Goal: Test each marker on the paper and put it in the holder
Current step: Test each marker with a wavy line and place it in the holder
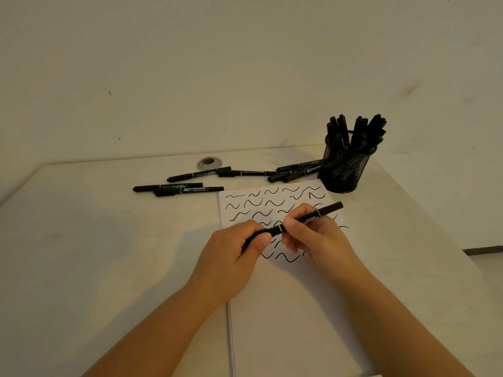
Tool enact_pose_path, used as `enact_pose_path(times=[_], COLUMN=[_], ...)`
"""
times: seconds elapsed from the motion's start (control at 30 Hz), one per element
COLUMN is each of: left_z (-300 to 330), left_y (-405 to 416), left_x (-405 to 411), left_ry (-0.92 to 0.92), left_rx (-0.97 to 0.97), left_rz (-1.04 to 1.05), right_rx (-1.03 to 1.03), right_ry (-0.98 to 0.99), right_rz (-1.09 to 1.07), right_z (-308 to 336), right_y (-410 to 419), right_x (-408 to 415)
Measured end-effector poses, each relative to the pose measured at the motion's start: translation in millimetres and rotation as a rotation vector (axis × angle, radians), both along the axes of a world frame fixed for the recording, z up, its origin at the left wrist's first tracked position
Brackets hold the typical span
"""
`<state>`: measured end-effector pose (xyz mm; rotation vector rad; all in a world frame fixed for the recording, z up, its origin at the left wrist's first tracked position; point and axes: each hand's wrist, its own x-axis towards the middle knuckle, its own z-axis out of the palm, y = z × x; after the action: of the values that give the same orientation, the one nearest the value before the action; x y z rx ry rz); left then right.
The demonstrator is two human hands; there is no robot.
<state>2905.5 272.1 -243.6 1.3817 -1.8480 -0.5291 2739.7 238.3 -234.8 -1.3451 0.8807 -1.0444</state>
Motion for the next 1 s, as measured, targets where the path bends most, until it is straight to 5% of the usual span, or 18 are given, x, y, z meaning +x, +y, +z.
enact_pose_path(times=[0.37, 1.0], left_z=[3.8, 2.8], left_y=[3.1, 0.1], left_x=[-4.4, -0.8], left_ry=[0.058, 0.144], left_rx=[0.017, 0.147], left_rz=[0.004, -0.037], right_rx=[-0.01, -0.065], right_ry=[-0.128, -0.008], right_rz=[0.083, 0.076], right_z=[-10.2, -6.7], right_y=[-0.9, 0.7], right_x=[1.9, 2.9])
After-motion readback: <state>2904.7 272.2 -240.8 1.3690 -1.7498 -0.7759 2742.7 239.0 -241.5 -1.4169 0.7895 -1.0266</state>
